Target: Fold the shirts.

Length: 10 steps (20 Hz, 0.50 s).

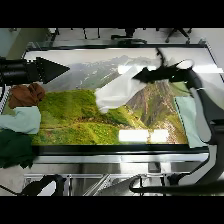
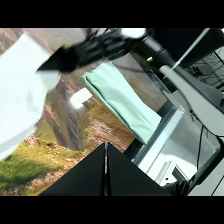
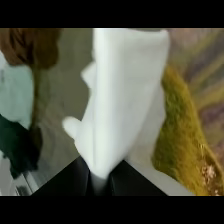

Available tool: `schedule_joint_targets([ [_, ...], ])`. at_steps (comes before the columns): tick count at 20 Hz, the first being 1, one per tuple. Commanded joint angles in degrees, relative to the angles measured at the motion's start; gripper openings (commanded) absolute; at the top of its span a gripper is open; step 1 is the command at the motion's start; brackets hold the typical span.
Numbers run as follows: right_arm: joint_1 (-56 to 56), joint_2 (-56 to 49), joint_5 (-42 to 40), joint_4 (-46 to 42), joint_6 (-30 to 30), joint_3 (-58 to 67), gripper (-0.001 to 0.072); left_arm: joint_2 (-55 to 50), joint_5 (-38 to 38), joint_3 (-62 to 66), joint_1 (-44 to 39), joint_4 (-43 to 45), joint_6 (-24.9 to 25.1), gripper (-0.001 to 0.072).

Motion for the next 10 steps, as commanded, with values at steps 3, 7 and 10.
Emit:
schedule_joint_targets([
  [3, -16.41, 8.5, -0.24, 1.92, 10.01, 6.34, 0.0021, 0.0, 0.02, 0.0, 0.0, -0.02, 0.0, 0.0014],
  [7, -28.7, 11.15, -0.22, -1.99, 15.87, 6.34, 0.0021, 0.0, 0.02, 0.0, 0.0, -0.02, 0.44, 0.0014],
  [10, -34.77, 12.33, 0.46, -11.67, 22.08, 6.32, 0.0021, 0.0, 0.02, 0.0, 0.0, -0.02, 1.31, 0.0014],
])
